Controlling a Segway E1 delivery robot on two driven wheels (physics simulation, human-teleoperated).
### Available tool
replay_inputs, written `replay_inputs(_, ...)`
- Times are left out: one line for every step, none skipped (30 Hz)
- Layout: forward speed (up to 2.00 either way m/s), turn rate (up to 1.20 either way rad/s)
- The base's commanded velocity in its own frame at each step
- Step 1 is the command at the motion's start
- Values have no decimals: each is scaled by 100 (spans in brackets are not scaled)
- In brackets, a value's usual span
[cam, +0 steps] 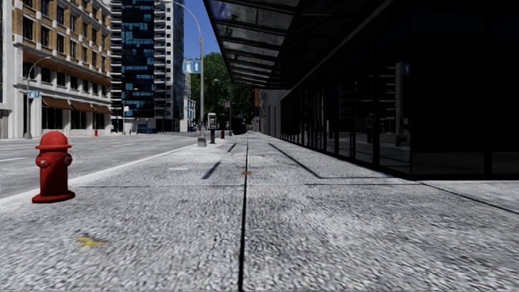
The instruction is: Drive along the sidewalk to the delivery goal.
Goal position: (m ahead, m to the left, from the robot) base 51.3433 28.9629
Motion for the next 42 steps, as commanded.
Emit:
replay_inputs(153, 0)
replay_inputs(153, 0)
replay_inputs(153, 0)
replay_inputs(153, 0)
replay_inputs(152, 0)
replay_inputs(152, 0)
replay_inputs(152, 0)
replay_inputs(152, 0)
replay_inputs(152, 0)
replay_inputs(152, 0)
replay_inputs(150, 0)
replay_inputs(147, 0)
replay_inputs(140, 0)
replay_inputs(140, 0)
replay_inputs(132, 0)
replay_inputs(109, 0)
replay_inputs(96, 0)
replay_inputs(88, 0)
replay_inputs(85, 0)
replay_inputs(85, 0)
replay_inputs(85, 0)
replay_inputs(85, 0)
replay_inputs(85, 0)
replay_inputs(85, 0)
replay_inputs(85, 0)
replay_inputs(85, 0)
replay_inputs(85, 0)
replay_inputs(91, 0)
replay_inputs(99, 0)
replay_inputs(107, 0)
replay_inputs(109, 0)
replay_inputs(110, 0)
replay_inputs(111, 0)
replay_inputs(111, 0)
replay_inputs(111, 0)
replay_inputs(112, 0)
replay_inputs(121, 0)
replay_inputs(140, 0)
replay_inputs(140, 0)
replay_inputs(148, 0)
replay_inputs(150, 0)
replay_inputs(150, 0)
